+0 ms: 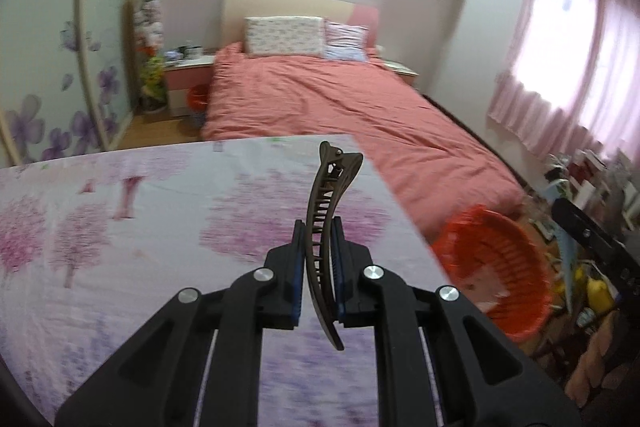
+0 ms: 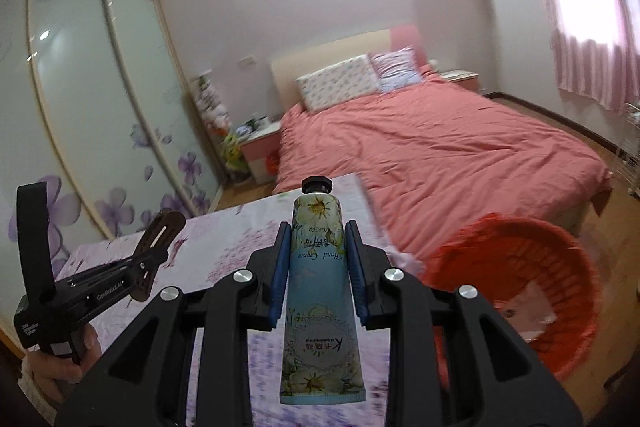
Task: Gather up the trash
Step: 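Carry the hair clip and cream tube over the basket and open both tools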
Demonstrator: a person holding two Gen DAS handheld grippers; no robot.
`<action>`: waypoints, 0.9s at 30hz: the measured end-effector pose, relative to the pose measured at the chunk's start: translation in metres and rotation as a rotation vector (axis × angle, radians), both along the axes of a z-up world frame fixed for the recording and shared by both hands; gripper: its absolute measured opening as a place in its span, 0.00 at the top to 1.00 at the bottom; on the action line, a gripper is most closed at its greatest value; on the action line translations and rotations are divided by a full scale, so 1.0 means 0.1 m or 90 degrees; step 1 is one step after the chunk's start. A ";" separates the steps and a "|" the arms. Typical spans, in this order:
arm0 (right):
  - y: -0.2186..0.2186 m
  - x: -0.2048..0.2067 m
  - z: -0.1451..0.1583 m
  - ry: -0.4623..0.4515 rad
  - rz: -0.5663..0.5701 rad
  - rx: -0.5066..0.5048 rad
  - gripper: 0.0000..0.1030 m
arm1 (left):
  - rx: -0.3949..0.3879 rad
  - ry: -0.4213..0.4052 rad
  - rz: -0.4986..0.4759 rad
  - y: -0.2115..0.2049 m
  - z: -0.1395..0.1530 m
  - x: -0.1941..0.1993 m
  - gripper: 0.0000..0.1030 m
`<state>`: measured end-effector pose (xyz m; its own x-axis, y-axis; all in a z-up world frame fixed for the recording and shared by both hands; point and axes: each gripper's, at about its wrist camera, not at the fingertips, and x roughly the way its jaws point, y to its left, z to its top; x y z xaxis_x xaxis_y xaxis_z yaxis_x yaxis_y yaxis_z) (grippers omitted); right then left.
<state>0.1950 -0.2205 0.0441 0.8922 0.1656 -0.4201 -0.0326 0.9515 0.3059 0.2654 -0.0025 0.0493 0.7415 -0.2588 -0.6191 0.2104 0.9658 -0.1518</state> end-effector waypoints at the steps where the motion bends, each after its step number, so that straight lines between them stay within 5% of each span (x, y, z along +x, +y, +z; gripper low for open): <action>1: -0.07 -0.03 -0.01 -0.001 -0.009 0.001 0.73 | -0.004 0.001 -0.016 -0.15 -0.01 -0.02 0.87; 11: -0.97 -0.09 -0.27 0.011 -0.118 0.069 0.73 | -0.031 0.043 -0.181 -1.64 -0.28 -0.06 0.87; 17: -1.38 0.13 -0.56 0.046 -0.135 0.122 0.72 | -0.008 0.079 -0.225 -2.24 -0.64 0.05 0.82; 19: -1.49 0.20 -0.67 0.062 -0.142 0.128 0.67 | 0.005 0.087 -0.221 -2.32 -0.75 0.11 0.66; 27: -1.42 -0.16 -0.70 0.059 -0.184 0.056 0.32 | 0.047 0.081 -0.177 -2.09 -0.90 0.08 0.62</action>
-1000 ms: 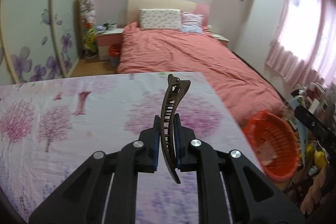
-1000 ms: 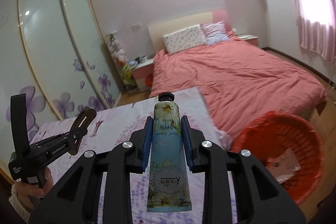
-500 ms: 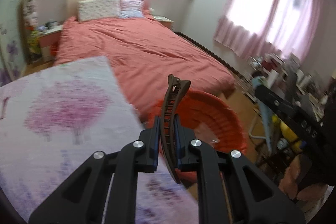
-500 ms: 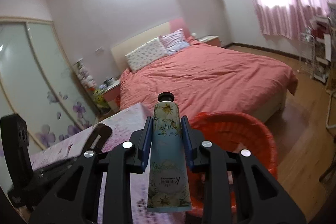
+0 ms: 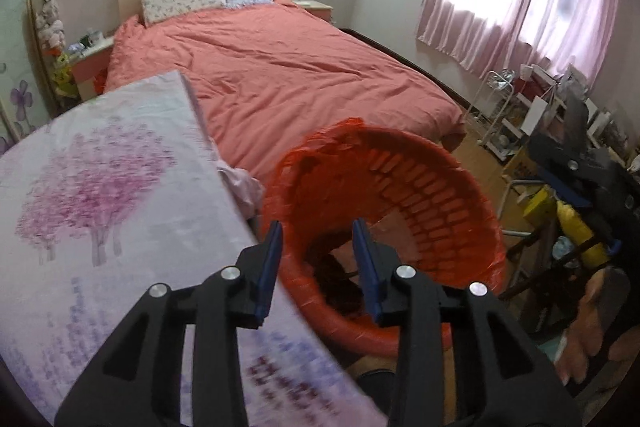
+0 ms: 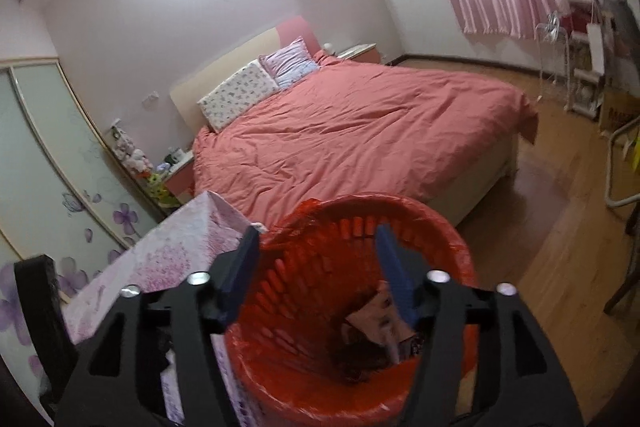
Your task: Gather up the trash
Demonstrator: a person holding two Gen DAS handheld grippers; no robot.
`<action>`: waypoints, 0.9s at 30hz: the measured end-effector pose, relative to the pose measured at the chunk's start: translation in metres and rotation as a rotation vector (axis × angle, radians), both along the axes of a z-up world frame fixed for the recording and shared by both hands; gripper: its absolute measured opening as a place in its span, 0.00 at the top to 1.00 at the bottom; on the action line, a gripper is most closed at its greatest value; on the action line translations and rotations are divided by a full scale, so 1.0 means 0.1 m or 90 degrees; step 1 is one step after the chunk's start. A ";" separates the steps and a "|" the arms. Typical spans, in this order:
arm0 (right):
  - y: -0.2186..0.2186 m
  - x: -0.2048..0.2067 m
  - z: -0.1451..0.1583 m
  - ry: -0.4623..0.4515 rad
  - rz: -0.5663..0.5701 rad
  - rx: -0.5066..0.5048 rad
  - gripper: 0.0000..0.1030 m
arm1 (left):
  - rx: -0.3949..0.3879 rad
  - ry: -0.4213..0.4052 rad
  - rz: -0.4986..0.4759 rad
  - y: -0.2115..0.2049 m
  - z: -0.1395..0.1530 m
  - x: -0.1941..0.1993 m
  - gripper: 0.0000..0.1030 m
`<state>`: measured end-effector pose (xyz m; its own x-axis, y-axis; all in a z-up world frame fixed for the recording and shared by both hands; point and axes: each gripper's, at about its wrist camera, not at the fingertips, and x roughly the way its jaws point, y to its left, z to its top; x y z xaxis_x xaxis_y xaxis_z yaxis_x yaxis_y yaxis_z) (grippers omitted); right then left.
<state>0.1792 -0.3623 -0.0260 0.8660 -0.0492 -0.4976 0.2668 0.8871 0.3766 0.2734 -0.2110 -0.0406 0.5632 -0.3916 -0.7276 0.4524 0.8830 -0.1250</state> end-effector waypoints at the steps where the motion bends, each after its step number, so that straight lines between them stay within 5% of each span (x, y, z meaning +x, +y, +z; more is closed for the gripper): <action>1: 0.00 -0.05 0.01 -0.003 -0.001 -0.013 0.30 | 0.003 -0.014 0.005 0.10 0.03 -0.07 0.58; 6: 0.45 -0.49 0.21 -0.033 -0.032 -0.125 0.02 | 0.015 -0.082 0.039 0.63 0.24 -0.54 0.38; 15: 1.17 -1.26 0.37 -0.062 -0.072 -0.238 0.02 | 0.022 -0.206 0.151 1.58 0.50 -1.57 0.04; 20: 1.38 -1.45 0.35 -0.042 -0.092 -0.250 0.02 | 0.031 -0.265 0.208 1.90 0.54 -2.12 0.04; 27: 1.61 -1.68 0.31 -0.041 -0.093 -0.262 0.02 | 0.045 -0.270 0.256 2.10 0.48 -2.50 0.04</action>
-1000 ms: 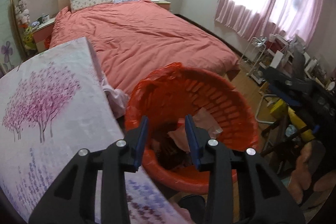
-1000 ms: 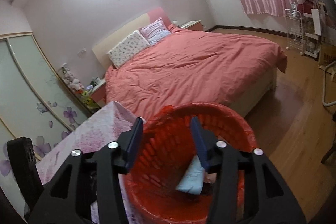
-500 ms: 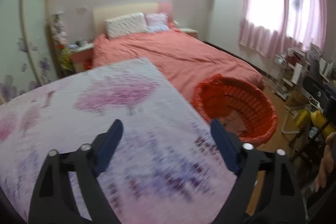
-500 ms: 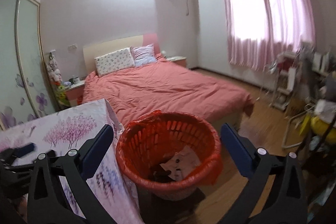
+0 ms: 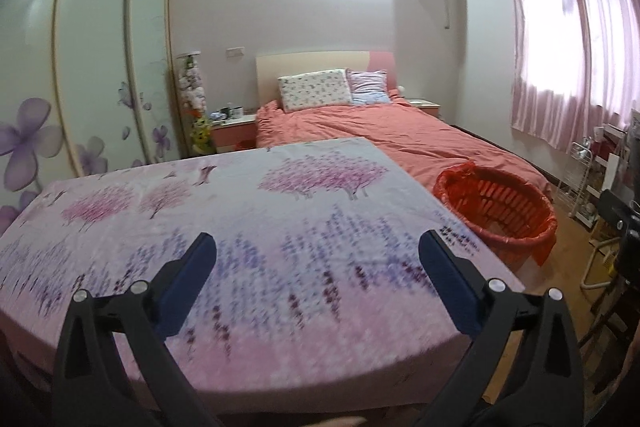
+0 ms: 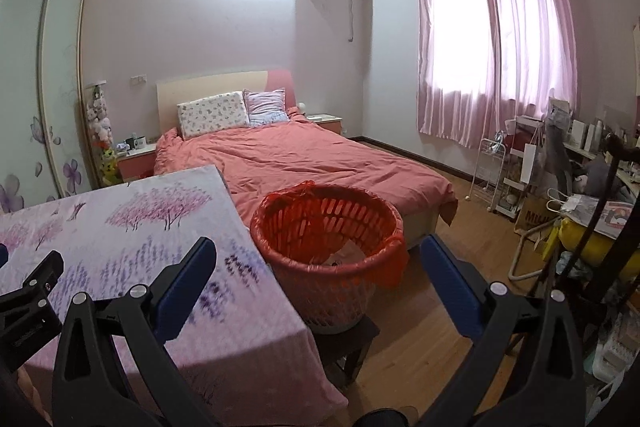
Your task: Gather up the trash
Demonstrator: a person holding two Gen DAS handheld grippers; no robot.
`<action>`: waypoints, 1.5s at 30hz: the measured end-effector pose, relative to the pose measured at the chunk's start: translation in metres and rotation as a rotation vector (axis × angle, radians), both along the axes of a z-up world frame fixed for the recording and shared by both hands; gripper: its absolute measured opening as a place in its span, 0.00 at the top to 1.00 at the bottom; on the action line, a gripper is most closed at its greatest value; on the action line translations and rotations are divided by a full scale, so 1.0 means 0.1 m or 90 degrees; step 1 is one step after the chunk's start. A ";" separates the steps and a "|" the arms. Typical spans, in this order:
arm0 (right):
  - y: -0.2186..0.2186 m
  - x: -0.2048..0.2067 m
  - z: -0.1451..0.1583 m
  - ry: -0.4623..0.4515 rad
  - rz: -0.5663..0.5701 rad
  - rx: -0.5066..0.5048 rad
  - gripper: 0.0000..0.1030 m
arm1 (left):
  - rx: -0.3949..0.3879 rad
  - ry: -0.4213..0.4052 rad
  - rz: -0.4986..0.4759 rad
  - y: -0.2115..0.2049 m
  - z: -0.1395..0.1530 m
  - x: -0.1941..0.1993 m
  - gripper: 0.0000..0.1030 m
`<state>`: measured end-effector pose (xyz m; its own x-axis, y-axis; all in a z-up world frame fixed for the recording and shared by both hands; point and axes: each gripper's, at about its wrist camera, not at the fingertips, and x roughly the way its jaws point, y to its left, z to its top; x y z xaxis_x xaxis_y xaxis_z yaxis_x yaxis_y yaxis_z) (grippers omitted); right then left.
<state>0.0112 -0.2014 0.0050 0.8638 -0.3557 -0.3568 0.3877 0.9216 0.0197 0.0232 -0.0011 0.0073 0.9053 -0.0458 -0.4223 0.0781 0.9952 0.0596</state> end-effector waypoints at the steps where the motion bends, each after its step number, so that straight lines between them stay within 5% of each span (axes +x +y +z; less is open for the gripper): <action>1: 0.02 -0.02 0.01 0.001 0.002 0.001 0.02 | 0.001 -0.001 0.006 0.02 -0.01 -0.04 0.04; 20: 0.21 -0.02 -0.22 0.112 -0.004 0.030 0.02 | -0.045 0.086 0.034 0.21 -0.22 -0.12 0.04; 45: 0.20 -0.01 -0.22 0.129 -0.033 0.027 0.02 | -0.048 0.111 0.036 0.11 -0.20 -0.15 0.04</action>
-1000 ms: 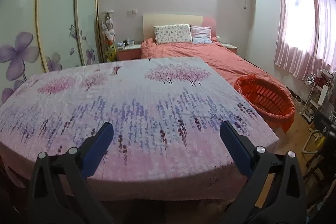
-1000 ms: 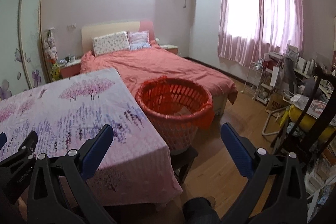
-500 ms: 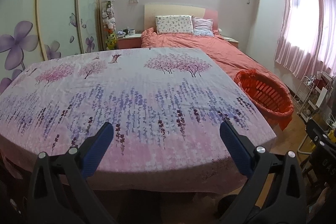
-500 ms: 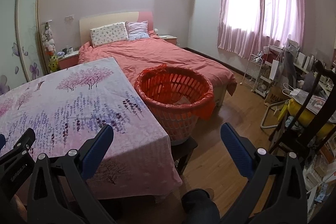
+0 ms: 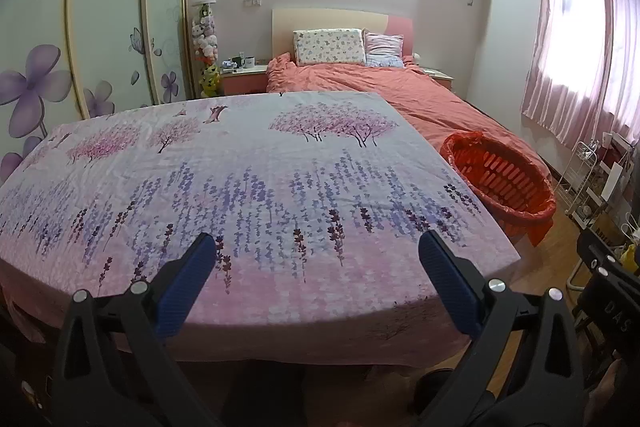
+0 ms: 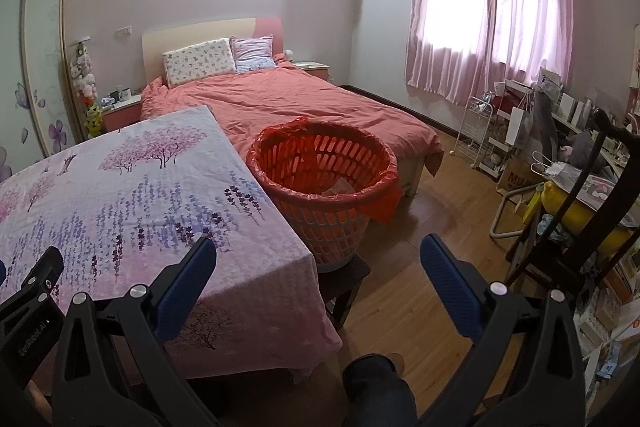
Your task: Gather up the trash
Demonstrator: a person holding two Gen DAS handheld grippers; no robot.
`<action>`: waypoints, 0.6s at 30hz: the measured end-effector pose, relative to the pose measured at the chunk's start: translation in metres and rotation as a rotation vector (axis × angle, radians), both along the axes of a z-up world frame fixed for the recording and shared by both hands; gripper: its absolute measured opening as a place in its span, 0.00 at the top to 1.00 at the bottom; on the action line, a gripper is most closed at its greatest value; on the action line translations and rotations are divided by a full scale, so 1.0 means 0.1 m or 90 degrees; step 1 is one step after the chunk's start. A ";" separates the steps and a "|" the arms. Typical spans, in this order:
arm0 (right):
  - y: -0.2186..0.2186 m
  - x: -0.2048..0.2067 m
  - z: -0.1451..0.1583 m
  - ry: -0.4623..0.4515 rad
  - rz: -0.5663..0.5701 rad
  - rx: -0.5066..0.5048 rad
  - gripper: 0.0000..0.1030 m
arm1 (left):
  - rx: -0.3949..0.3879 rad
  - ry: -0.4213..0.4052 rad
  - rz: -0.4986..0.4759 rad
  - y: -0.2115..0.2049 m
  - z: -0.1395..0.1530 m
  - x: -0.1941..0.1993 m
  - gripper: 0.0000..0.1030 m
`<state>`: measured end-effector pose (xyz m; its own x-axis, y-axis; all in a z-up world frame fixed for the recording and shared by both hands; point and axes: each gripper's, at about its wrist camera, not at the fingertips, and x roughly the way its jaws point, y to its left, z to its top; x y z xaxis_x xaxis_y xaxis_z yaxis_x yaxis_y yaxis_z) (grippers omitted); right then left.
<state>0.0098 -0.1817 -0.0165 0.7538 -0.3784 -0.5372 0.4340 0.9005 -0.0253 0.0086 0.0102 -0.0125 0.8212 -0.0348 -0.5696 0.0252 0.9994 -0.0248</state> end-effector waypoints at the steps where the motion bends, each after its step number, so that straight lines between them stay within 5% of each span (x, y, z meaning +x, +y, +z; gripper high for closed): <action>1: 0.00 0.00 0.00 0.000 0.000 0.000 0.02 | 0.000 -0.001 0.000 0.00 0.00 -0.01 0.04; 18: -0.02 -0.04 0.02 -0.008 0.002 0.007 0.02 | -0.005 -0.026 -0.017 -0.07 0.11 -0.10 0.04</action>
